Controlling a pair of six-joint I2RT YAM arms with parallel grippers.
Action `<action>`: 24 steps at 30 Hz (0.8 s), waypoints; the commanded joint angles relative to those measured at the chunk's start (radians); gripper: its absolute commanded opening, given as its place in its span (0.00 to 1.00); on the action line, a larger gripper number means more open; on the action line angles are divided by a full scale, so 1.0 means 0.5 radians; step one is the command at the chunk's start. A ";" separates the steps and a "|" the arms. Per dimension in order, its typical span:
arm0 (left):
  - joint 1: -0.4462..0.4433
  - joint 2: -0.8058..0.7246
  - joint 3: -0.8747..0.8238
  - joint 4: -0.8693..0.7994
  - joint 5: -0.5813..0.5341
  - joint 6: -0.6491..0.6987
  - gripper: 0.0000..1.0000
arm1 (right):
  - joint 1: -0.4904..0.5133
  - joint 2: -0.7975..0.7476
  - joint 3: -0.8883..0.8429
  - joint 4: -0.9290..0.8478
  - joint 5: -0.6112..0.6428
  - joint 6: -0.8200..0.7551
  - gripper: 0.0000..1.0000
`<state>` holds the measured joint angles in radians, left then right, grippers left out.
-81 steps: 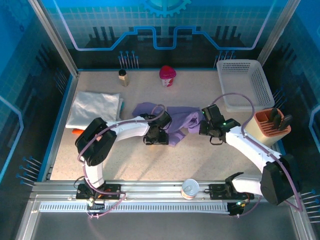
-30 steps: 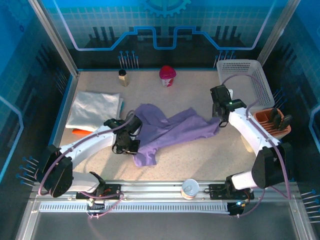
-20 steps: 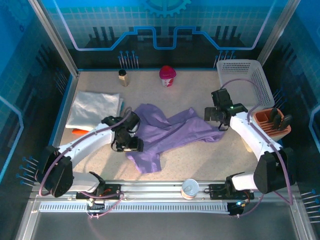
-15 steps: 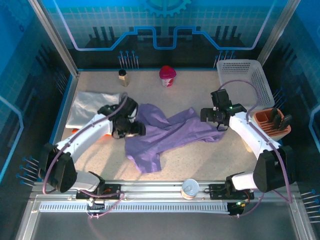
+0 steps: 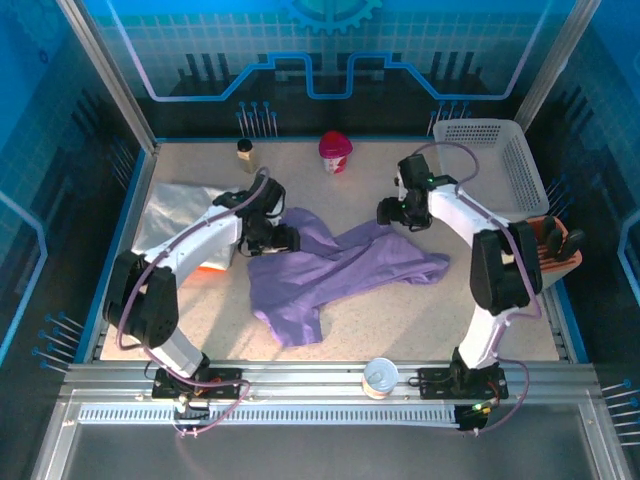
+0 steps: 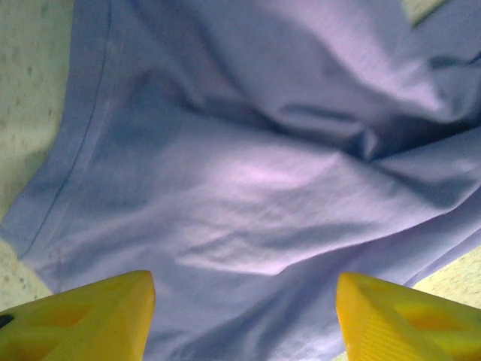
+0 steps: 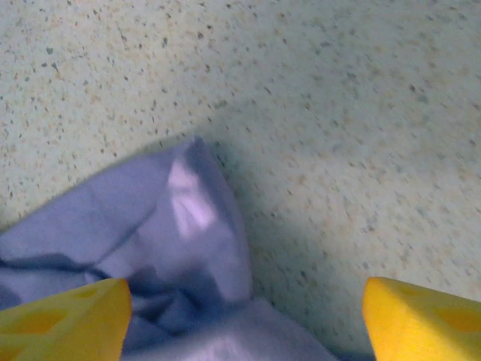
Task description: Fold and stack the t-shirts
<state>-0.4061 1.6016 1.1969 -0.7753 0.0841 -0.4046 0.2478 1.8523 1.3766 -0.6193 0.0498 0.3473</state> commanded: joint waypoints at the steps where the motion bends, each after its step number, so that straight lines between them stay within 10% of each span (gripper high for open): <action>1: 0.003 -0.178 -0.159 0.011 0.012 -0.031 0.66 | 0.005 0.195 0.134 -0.071 -0.076 0.028 0.69; 11: 0.024 -0.377 -0.426 0.055 0.017 -0.073 0.67 | 0.029 0.338 0.241 0.029 -0.109 -0.005 0.01; 24: 0.125 -0.189 -0.265 0.220 0.116 -0.052 0.66 | 0.327 -0.592 -0.366 0.311 0.233 -0.209 0.00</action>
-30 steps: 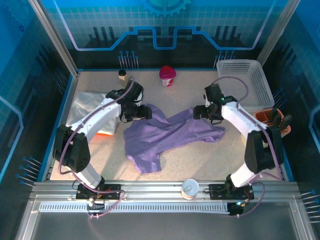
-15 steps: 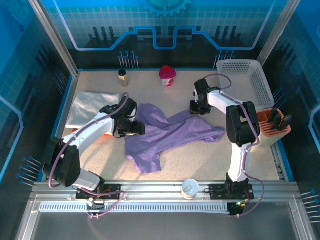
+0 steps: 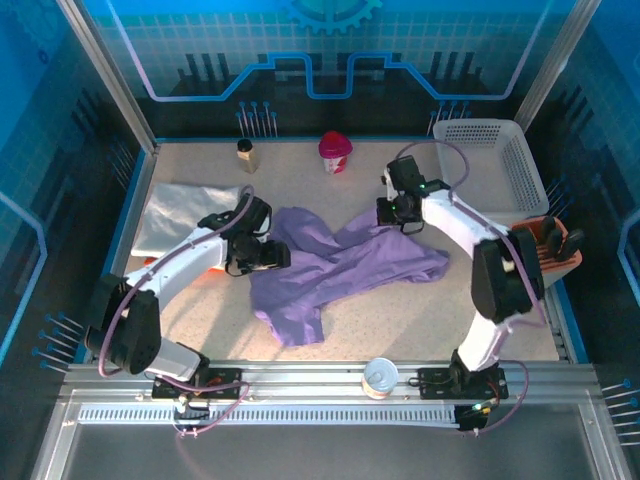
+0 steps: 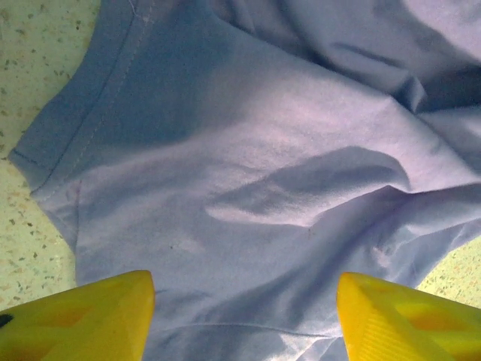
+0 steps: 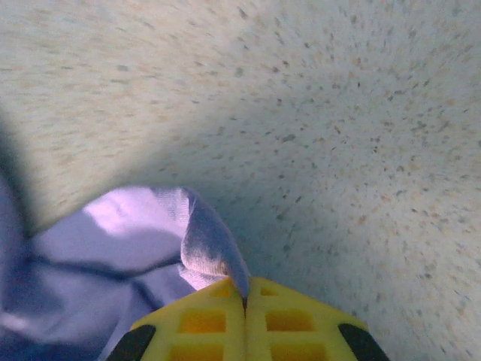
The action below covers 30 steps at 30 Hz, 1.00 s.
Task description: Fold and stack the t-shirts
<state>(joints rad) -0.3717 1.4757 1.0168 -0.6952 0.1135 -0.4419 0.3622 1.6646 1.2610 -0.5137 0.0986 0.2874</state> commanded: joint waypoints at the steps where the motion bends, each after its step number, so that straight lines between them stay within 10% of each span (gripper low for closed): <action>1: 0.083 0.091 0.125 0.070 0.064 0.033 0.66 | 0.147 -0.313 -0.216 0.124 0.169 -0.095 0.00; 12: 0.200 0.539 0.581 0.102 -0.009 0.121 0.69 | 0.734 -0.884 -0.968 0.225 0.436 0.146 0.00; 30: -0.058 1.337 1.437 -0.070 -0.173 0.163 0.74 | 0.775 -0.774 -1.326 0.272 0.339 0.677 0.00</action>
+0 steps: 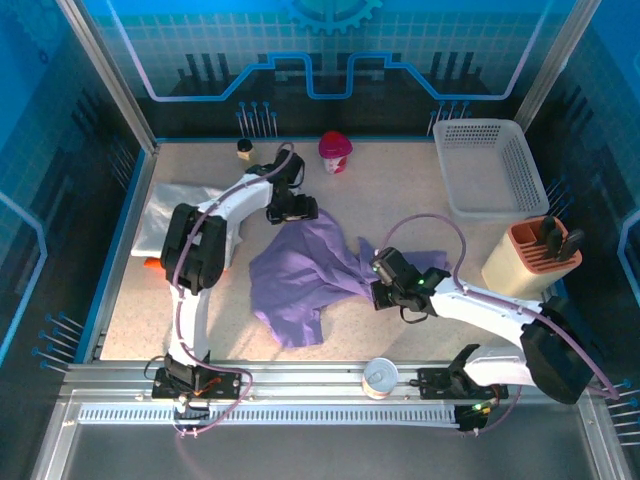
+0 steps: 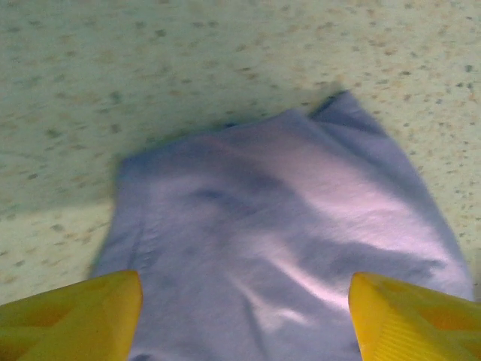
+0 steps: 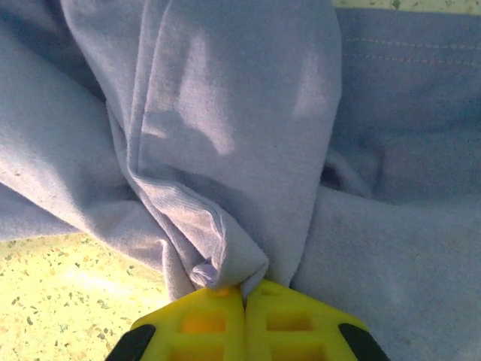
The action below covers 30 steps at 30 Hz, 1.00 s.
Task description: Fold and stack the t-shirts
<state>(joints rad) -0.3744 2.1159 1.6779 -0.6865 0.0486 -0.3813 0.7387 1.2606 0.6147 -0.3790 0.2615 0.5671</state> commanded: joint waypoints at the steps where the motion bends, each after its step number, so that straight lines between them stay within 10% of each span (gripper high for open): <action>1: -0.071 0.079 0.145 -0.086 -0.048 0.037 0.75 | 0.022 0.043 -0.041 0.006 0.008 0.131 0.00; 7: -0.165 0.323 0.426 -0.233 -0.084 0.029 0.71 | 0.023 0.086 -0.064 0.004 -0.019 0.194 0.02; 16: -0.176 0.291 0.303 -0.170 -0.197 0.014 0.15 | -0.142 -0.099 0.211 -0.308 -0.098 0.135 0.69; 30: -0.329 -0.619 -0.696 0.302 -0.297 -0.100 0.07 | -0.431 0.648 1.008 -0.426 -0.289 -0.151 0.60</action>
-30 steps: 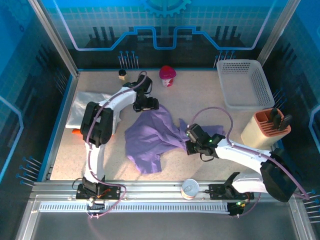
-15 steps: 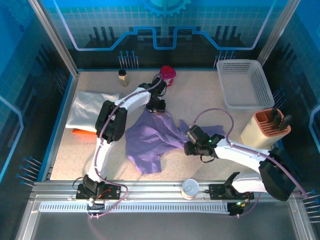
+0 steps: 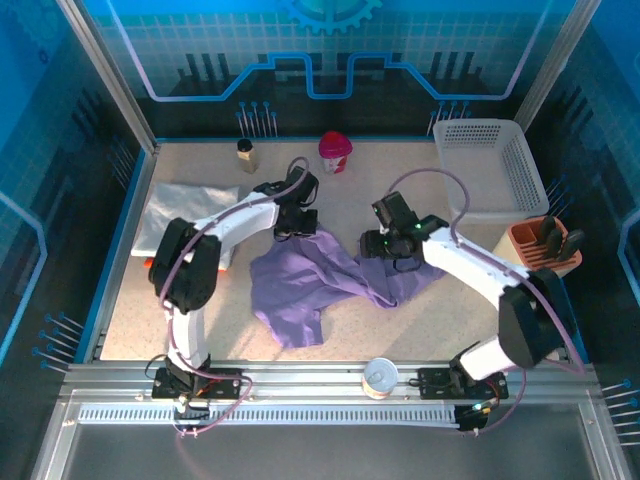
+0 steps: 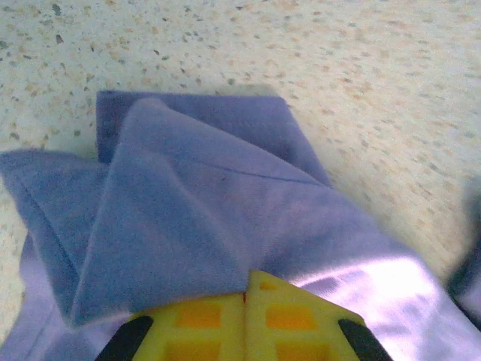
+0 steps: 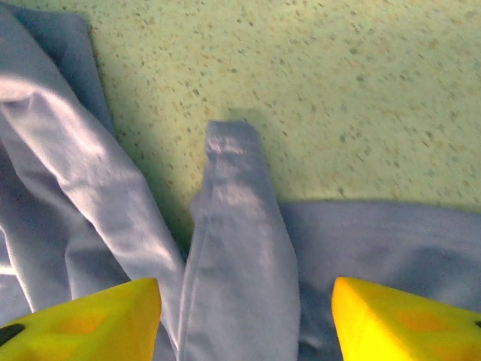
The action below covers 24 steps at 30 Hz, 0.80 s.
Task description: Fold and stack the t-shirts
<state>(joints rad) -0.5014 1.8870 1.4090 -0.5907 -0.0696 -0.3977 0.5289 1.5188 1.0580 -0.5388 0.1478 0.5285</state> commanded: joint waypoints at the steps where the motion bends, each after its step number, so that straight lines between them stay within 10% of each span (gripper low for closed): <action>1: -0.100 -0.205 -0.222 0.132 -0.078 -0.093 0.07 | -0.012 0.181 0.151 -0.106 -0.060 -0.078 0.60; 13: -0.295 -0.785 -1.085 0.472 -0.232 -0.479 0.08 | 0.088 0.706 0.373 -0.119 0.152 -0.070 0.45; 17: -0.358 -0.874 -1.264 0.551 -0.229 -0.579 0.10 | 0.091 0.783 0.417 -0.102 0.204 -0.021 0.26; 24: -0.290 -0.997 -1.306 0.372 -0.194 -0.601 0.59 | 0.093 0.543 0.298 -0.008 0.330 -0.008 0.01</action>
<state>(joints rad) -0.6704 1.4540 0.7635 -0.3695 -0.1646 -0.6777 0.5690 1.8698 1.2240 -0.5613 0.2626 0.5152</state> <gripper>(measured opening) 0.571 0.039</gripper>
